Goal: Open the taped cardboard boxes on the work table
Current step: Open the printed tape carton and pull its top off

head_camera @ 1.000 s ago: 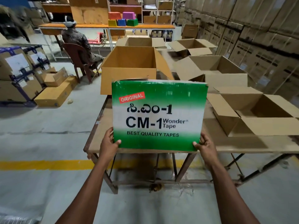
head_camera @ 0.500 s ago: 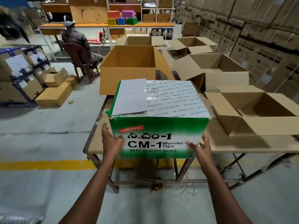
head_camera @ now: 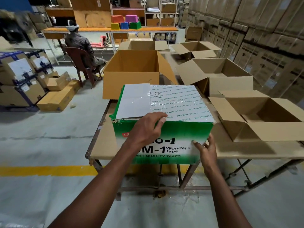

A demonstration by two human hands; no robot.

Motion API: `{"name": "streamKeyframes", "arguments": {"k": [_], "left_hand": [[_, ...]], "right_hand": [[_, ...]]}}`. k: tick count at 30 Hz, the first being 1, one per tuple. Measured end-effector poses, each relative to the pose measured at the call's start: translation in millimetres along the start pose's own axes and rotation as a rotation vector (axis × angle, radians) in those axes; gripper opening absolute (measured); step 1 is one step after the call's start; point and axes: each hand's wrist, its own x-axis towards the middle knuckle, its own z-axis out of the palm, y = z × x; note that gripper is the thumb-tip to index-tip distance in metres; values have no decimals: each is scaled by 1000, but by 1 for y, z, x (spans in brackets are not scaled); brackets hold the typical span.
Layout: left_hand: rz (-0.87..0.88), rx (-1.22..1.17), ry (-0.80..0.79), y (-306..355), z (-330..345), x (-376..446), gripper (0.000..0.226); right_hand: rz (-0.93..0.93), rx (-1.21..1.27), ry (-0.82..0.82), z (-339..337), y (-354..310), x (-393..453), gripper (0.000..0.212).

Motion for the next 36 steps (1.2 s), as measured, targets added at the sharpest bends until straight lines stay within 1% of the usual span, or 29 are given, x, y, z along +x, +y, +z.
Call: {"name": "streamKeyframes", "arguments": {"k": [2,4,7,9,11,12,14,16,18,20,22,23,27,29,31,32,34,36], "left_hand": [[-47,-48,0,3,-3,2,41],[-49,-65,26,6,-6,2,42],[-26,63,150,0,-20,7,49],[-45,166,245,-13,-36,11,53],[-116,230,317,-29,-52,13,53],[-182,256,332,-36,-58,13,53],[-358,308,317,-46,-66,8,54],[-506,319,233,-54,-67,2,60],[-565,264,150,-62,-62,-4,65],[-575,131,125,-68,-56,-10,67],[-555,14,170,-70,-49,-15,68],[-536,-8,200,-69,-47,-18,68],[-486,-74,268,-70,-44,-24,66],[-493,-101,272,-69,-46,-25,64],[-498,-140,285,-68,-48,-26,61],[-499,-168,291,-69,-49,-26,60],[-499,-204,280,-70,-51,-26,60],[-474,-158,248,-71,-50,-27,62]], "right_hand": [[2,-4,0,-3,-3,-3,70],[3,-18,7,-5,-7,-7,72],[-10,-32,23,-7,-13,-11,79],[-25,-23,26,-7,-17,-13,78],[-44,-21,32,-6,-21,-14,77],[-62,-20,40,-6,-22,-14,76],[-98,-10,57,-5,-27,-14,70],[-123,15,67,-4,-33,-11,60],[-131,32,68,-4,-41,-6,56],[-128,60,53,-4,-53,-3,51],[-123,66,30,-3,-63,1,37],[-121,59,17,-3,-66,2,33],[-110,16,-13,-3,-78,6,27],[-102,10,-5,-5,-80,10,31],[-80,-7,19,-7,-84,12,45],[-80,-18,28,-8,-86,13,48],[-76,-52,61,-9,-89,14,46],[-89,-122,82,-10,-92,14,47]]}}
